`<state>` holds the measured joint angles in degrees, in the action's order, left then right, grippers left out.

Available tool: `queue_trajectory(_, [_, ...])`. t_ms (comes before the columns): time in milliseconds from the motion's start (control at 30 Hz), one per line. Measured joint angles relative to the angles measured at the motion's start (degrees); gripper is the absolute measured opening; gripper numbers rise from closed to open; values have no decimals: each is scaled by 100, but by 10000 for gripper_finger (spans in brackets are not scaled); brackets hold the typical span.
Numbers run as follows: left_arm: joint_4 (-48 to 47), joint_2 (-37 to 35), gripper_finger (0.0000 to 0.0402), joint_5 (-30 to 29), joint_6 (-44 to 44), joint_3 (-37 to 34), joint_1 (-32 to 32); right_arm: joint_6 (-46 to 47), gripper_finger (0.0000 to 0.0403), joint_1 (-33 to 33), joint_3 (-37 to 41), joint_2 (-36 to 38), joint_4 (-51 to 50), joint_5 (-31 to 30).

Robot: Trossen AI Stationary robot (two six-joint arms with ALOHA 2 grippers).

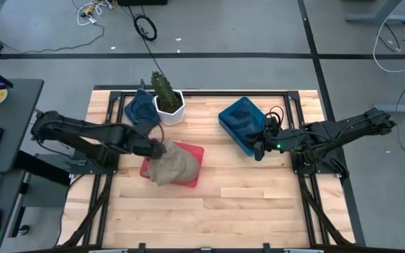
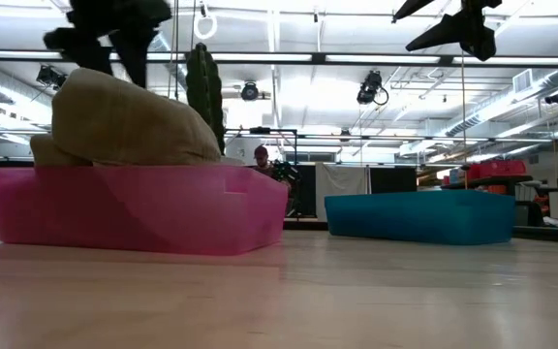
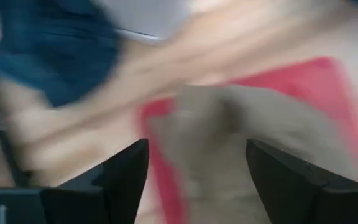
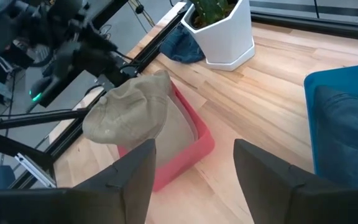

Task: Pick & Place hat
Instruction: Put the blue cap into the blue bin

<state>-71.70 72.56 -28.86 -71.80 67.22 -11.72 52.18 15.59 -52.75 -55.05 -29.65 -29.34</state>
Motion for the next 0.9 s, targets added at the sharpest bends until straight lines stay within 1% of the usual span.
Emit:
queue_trajectory(67, [-466,-115,257,-173,10,0,72,5,220,0,0,0,1,0])
queue_trajectory(100, [-689,-165,252,-210,157,0,87,6,219,0,0,0,1,0])
queue_trajectory(233, [-1028,-321,242,-270,1150,-3,163,32,221,0,0,0,14,-1])
queue_trajectory(400, [-1053,-416,241,-324,2524,-4,375,136,222,-59,0,0,14,54])
queue_trajectory(467, [-1068,-412,241,-236,3054,-4,505,136,222,-81,0,-2,11,61])
queue_trajectory(567, [-1074,-412,241,60,3900,-10,668,136,222,-94,0,-2,12,61])
queue_trajectory(633, [-1016,-412,240,222,4292,-13,716,136,222,-94,0,0,7,59])
queue_trajectory(733, [-875,-412,240,321,4541,-13,723,136,222,-94,0,0,-31,57])
queue_trajectory(900, [-336,-412,240,311,4548,-13,723,136,222,-94,0,0,-166,49])
